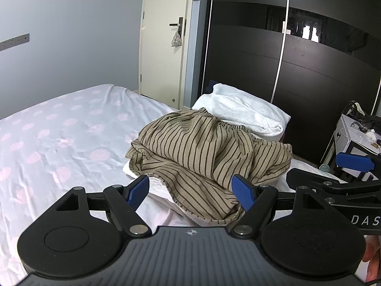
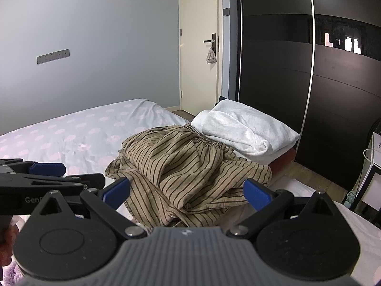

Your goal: Fold clothes

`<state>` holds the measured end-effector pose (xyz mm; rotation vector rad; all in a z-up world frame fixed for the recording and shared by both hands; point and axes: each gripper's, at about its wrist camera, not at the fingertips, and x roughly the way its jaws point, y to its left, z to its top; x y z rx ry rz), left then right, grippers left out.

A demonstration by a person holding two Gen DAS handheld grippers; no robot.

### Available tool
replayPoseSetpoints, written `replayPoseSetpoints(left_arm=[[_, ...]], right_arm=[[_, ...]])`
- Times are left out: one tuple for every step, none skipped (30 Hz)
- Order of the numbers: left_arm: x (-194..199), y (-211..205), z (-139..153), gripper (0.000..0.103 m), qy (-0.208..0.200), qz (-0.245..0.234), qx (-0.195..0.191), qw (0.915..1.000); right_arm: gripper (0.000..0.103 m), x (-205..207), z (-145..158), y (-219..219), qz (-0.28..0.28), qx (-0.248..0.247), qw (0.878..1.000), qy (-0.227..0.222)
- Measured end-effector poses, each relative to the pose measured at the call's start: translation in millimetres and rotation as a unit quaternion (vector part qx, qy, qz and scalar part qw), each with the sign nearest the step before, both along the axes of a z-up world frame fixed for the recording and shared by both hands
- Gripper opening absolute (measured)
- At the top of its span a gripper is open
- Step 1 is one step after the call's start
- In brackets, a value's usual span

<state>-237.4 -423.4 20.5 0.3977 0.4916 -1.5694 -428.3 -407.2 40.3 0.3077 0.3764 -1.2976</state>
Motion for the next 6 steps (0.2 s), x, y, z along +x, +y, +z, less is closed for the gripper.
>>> replayPoseSetpoints(left_arm=[[0.8,0.4,-0.3,0.075,-0.001,0.001,0.000,1.0000],[1.5,0.9,-0.4,0.075,-0.001,0.003,0.000,1.0000],[2.4,1.9,-0.5,0.075,-0.001,0.005,0.001,1.0000],[3.4,2.8,-0.5,0.075,0.000,0.008,0.002,1.0000],[4.5,3.6,-0.4,0.075,0.002,0.011,0.002,0.9999],[6.3,4.4,-0.1,0.075,0.008,0.013,0.002,0.9999]], right_arm=[[0.102,0.8,-0.1,0.2,0.001,0.000,1.000,0.001],[0.102,1.9,-0.5,0.5,0.002,0.001,1.000,0.003],[0.102,3.3,-0.9,1.0,0.004,0.002,1.000,0.006],[0.102,4.6,-1.4,1.5,0.005,0.003,1.000,0.008],[0.102,6.1,-1.8,2.0,0.007,0.003,1.000,0.010],[0.102,7.5,-2.0,2.5,0.008,0.004,1.000,0.012]])
